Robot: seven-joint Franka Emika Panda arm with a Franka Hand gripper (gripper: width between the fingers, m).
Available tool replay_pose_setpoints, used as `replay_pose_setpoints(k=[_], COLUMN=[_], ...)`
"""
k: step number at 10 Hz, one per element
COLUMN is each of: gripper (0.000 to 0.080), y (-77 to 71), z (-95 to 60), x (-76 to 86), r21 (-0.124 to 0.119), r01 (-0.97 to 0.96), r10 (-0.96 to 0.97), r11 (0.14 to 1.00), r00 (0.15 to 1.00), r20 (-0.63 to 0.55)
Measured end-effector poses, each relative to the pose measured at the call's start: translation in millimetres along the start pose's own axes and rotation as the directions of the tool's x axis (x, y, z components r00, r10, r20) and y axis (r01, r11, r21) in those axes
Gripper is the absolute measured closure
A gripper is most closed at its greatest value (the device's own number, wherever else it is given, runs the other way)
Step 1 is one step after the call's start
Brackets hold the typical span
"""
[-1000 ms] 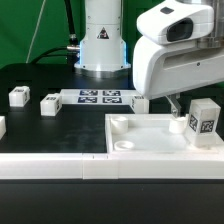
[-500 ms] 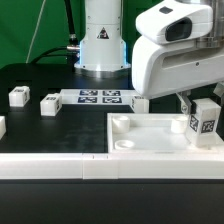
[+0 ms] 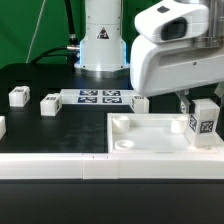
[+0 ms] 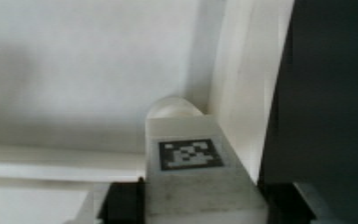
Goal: Assemble one leg
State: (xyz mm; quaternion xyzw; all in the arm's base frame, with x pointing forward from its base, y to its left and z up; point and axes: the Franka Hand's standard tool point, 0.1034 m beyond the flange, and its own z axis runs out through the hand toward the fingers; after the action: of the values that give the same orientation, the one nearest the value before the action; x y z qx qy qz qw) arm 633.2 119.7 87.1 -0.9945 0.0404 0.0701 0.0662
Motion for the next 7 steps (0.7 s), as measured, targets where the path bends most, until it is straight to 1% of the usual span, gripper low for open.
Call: replay_pose_setpoints(k=[2,3,5,6,7], gripper=[0.0499,0.0499,0.0499,0.0499,0.0499], y=[-2.8,-3.6,-6.0,-7.6,-8.2], z=[0.8,0.9,1.0,1.4,1.5], x=[-1.1,-0.2,1.0,0.9,0.8], r21=[0.001,0.004,0.01,0.011,0.01], r01=[-0.237,-0.303,-0.505,-0.603,-0.649], r10=[0.237,0.303,0.506,0.603,0.649], r11=[0.971,0.953,0.863,0.797,0.761], r00=[0.971,0.953,0.863,0.797,0.761], r20=[-0.006,-0.012,-0.018,-0.018,-0.016])
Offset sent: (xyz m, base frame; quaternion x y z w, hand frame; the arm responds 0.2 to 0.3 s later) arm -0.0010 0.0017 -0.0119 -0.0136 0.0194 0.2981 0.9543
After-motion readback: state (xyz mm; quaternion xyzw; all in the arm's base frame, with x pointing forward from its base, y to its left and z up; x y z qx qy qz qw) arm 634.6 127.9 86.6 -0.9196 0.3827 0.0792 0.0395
